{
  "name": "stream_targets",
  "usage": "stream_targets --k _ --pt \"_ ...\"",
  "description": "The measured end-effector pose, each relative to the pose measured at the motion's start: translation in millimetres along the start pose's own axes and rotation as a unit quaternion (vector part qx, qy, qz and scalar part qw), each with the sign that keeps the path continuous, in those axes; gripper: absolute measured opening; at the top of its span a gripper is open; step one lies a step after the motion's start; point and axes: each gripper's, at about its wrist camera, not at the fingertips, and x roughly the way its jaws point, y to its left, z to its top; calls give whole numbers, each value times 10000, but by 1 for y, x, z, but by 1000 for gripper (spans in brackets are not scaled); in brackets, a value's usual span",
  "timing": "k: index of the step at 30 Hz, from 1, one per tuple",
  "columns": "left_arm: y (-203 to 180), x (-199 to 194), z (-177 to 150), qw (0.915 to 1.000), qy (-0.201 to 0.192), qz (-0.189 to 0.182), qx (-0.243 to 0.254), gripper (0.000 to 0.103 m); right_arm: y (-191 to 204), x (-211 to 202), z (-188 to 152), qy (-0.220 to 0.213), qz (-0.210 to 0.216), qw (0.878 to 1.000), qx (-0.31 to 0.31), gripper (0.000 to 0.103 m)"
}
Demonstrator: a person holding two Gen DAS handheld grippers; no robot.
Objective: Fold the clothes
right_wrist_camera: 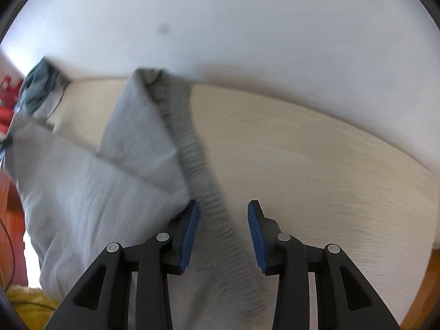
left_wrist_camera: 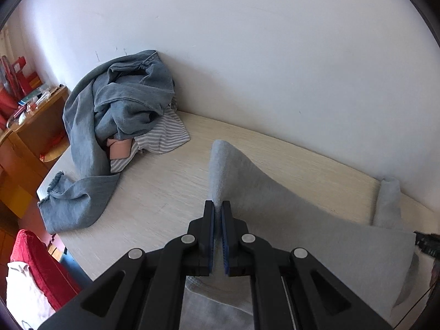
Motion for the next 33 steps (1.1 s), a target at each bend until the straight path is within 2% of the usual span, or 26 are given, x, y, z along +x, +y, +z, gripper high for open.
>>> stream_targets --k 4,6,8,11,14,16,19,22,23,25,29,33 --pt "-5 1 4 10000 -50 31 10 3 23 6 -7 22 -377 9979 -530 34" --pt "-7 9 5 10000 -49 33 4 3 30 3 -8 -13 -469 9970 -614 9" --pt "-8 14 7 10000 -36 32 -9 3 32 -8 -8 -205 -748 9955 -538 8" --pt "-6 18 10 10000 -37 37 -35 3 17 -49 -13 -720 -872 9934 182 7" --pt "-3 17 13 10000 -41 47 -51 3 -2 -97 -33 -1123 -1330 9810 851 7" --pt "-6 21 15 10000 -10 85 -23 3 -21 -116 -55 -1118 -1800 9697 1215 7" --pt "-14 36 15 9999 57 93 14 3 -57 -115 -89 -568 -2242 9580 1695 8" --pt "-30 57 18 9994 187 132 256 3 -90 -92 -101 223 -2308 9524 1977 10" --pt "-34 63 19 9990 237 155 347 4 -92 -87 -97 306 -2331 9504 2037 10" --pt "-41 71 22 9982 307 177 478 6 -89 -88 -86 169 -2324 9503 2066 11" --pt "-50 66 29 9981 236 25 567 6 -71 -117 -86 -431 -1961 9615 1876 18" --pt "-59 65 30 9972 207 -56 719 6 -53 -112 -95 -545 -1414 9762 1552 18"
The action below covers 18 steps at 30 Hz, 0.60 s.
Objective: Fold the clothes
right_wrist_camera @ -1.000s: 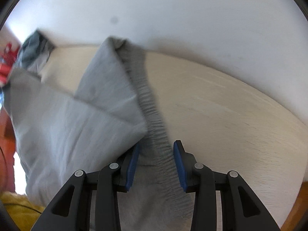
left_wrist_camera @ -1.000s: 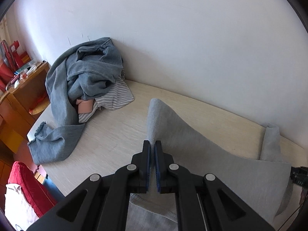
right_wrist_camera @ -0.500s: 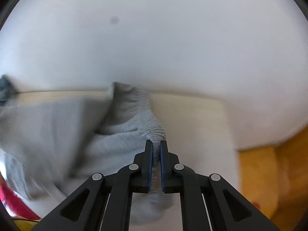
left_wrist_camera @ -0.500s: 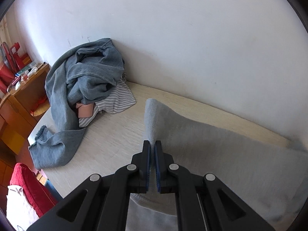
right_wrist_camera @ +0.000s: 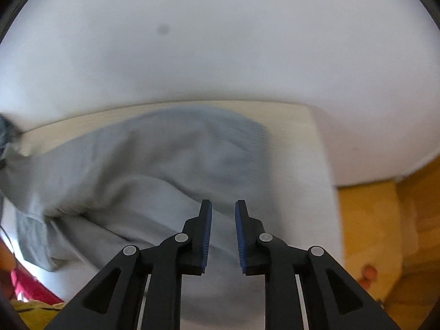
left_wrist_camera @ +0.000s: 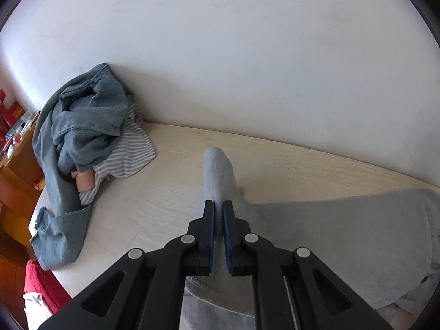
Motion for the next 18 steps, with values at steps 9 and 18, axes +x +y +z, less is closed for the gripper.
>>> stream_targets --k 9,18 --pt "0 7 -4 9999 125 -66 -87 6 35 77 9 580 222 9975 -329 18" --pt "8 10 -10 9991 266 -23 -337 13 -26 88 6 522 -1129 9922 -62 24"
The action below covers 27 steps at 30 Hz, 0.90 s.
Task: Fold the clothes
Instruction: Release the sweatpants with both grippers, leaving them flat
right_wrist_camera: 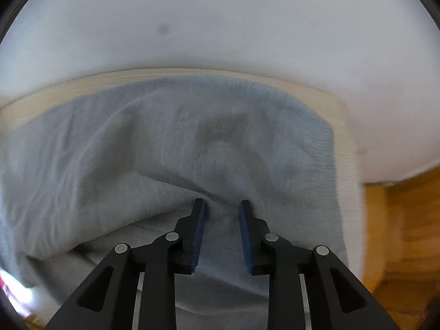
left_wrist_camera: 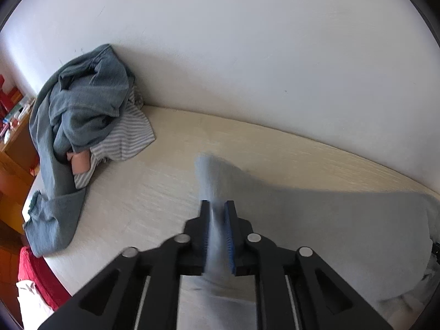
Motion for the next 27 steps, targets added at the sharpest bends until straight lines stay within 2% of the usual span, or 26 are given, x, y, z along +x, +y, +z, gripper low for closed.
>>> stream_targets --k 3,5,8,11,14,16,21,25,27 --pt "5 -1 -6 9999 46 67 -125 21 -21 6 2 100 -327 9993 171 24" --pt "7 -2 -12 9997 104 103 -181 21 -27 -2 0 32 -225 9993 291 24" --pt "10 -2 -20 9994 201 135 -250 21 -12 -30 1 -383 143 9990 187 26" --pt "11 -2 -28 9989 325 104 -322 21 33 -59 4 -760 799 9929 -435 28" --pt "10 0 -36 9985 422 -31 -349 21 88 -77 -2 -690 1709 9770 -1072 30" --pt "8 4 -38 9982 502 -163 -293 21 127 -79 -5 -515 2143 9654 -1394 33" --pt "4 19 -36 9958 722 -541 -125 21 243 -73 -13 -471 1978 9478 -2457 35" --pt "5 27 -29 9937 759 -810 182 21 303 -68 -9 -459 2139 9352 -2786 36" --pt "7 32 -23 9927 765 -880 297 21 327 -69 -13 -518 2092 9308 -2952 42"
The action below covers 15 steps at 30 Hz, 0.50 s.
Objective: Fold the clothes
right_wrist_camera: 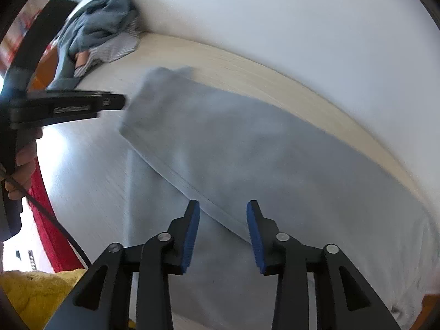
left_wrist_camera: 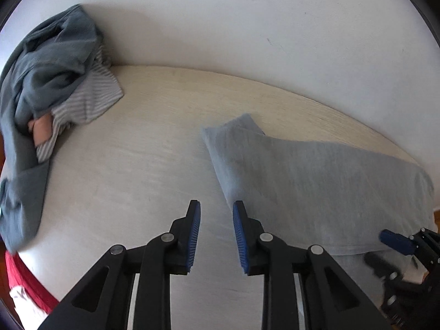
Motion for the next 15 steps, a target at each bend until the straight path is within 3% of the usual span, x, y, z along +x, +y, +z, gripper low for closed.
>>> stream_targets --k 6,15 --pt "9 9 11 9994 48 -290 172 22 59 -4 12 200 -99 9987 -467 45" --pt "8 25 14 9974 80 -599 400 22 65 31 35 509 -179 9977 -418 45"
